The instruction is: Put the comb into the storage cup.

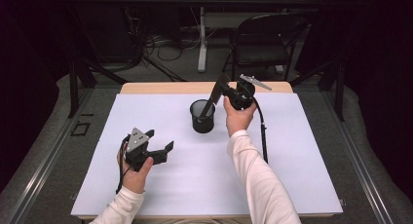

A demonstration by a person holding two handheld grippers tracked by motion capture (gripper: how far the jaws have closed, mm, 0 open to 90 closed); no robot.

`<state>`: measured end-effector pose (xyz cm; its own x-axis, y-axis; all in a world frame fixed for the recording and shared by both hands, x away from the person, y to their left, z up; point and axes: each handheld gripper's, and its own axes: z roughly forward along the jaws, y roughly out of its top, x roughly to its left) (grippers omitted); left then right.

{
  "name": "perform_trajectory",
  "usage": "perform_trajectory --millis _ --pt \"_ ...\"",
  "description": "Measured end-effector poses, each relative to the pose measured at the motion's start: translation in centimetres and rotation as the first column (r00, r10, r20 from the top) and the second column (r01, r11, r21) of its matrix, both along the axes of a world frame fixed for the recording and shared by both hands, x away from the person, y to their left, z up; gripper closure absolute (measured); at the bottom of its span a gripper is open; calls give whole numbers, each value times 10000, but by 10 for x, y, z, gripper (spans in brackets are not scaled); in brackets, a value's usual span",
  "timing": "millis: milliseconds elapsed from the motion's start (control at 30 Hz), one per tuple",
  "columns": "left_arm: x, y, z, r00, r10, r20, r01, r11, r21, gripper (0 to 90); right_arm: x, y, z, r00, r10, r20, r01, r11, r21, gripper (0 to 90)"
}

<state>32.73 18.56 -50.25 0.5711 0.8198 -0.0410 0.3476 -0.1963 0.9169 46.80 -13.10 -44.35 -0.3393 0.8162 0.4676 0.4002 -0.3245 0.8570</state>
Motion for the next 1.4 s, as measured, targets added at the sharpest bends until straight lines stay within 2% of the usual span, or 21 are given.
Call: perform_trajectory --millis 267,833,1400 --pt "0 1 0 10000 28 -14 -28 10000 6 160 3 5 -10 9998 45 -218 -45 10000 -14 874" --pt "1 0 -1 10000 -10 -32 10 10000 25 159 5 11 -21 9989 91 -454 -94 9999 -55 873" --pt "1 -1 -1 10000 -7 -44 7 9999 111 160 5 5 -26 9980 111 -622 -81 9988 479 873"
